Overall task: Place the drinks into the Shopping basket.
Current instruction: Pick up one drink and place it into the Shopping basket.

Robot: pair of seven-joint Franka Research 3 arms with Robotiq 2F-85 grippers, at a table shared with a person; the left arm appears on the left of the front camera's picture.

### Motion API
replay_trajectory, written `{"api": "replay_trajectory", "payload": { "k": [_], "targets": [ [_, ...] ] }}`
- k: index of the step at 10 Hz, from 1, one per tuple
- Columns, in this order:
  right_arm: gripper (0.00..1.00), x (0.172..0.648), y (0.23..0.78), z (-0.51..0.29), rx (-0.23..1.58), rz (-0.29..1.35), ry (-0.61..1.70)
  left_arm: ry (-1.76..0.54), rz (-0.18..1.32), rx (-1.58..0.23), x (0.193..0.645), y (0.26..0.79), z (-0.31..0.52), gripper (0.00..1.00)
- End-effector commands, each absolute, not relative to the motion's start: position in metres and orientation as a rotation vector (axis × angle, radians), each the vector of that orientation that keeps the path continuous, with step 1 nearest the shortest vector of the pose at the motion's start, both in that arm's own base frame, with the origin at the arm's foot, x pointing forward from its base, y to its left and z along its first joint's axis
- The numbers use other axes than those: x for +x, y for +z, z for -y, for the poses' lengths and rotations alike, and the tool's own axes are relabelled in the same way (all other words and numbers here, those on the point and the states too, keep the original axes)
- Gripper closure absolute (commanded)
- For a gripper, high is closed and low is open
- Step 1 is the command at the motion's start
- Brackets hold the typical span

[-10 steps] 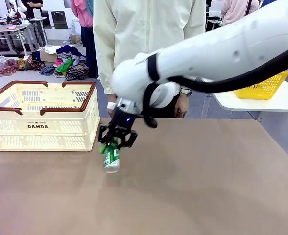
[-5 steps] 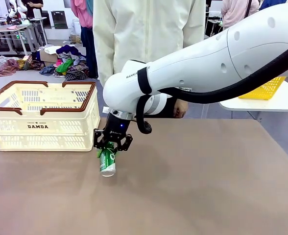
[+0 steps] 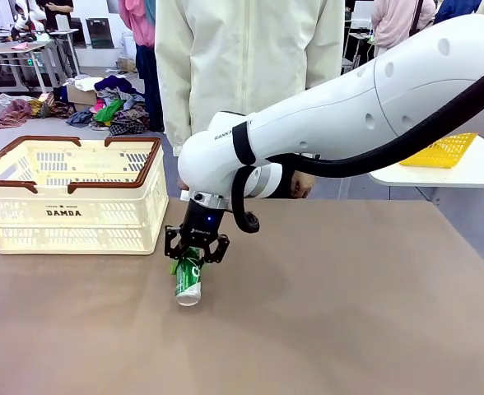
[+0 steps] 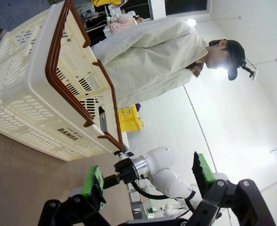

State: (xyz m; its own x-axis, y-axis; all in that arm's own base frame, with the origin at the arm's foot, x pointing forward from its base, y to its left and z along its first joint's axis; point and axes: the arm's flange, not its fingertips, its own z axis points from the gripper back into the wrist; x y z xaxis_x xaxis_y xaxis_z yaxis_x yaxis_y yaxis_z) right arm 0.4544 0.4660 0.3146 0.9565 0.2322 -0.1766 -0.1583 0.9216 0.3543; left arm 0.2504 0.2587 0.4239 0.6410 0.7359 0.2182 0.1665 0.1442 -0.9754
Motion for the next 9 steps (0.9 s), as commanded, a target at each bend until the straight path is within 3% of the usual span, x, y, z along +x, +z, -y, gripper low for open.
{"api": "replay_trajectory", "payload": {
  "k": [1, 2, 3, 4, 5, 9],
  "targets": [
    [1.0, 0.457, 0.325, -0.468, 0.347, -0.254, 0.138, 0.482, 0.812, -1.404, 0.248, 0.426, -0.259, 0.0],
    [1.0, 0.459, 0.322, -0.467, 0.339, -0.274, 0.119, 0.482, 0.812, -1.404, 0.248, 0.426, -0.259, 0.0],
    [0.79, 0.46, 0.318, -0.466, 0.325, -0.303, 0.097, 0.482, 0.812, -1.404, 0.248, 0.426, -0.259, 0.0],
    [0.23, 0.461, 0.316, -0.465, 0.324, -0.305, 0.095, 0.482, 0.812, -1.404, 0.248, 0.426, -0.259, 0.0],
    [0.0, 0.461, 0.315, -0.465, 0.32, -0.304, 0.091, 0.482, 0.812, -1.404, 0.248, 0.426, -0.259, 0.0],
    [0.0, 0.46, 0.318, -0.463, 0.312, -0.286, 0.085, 0.482, 0.812, -1.404, 0.248, 0.426, -0.259, 0.0]
  ]
}}
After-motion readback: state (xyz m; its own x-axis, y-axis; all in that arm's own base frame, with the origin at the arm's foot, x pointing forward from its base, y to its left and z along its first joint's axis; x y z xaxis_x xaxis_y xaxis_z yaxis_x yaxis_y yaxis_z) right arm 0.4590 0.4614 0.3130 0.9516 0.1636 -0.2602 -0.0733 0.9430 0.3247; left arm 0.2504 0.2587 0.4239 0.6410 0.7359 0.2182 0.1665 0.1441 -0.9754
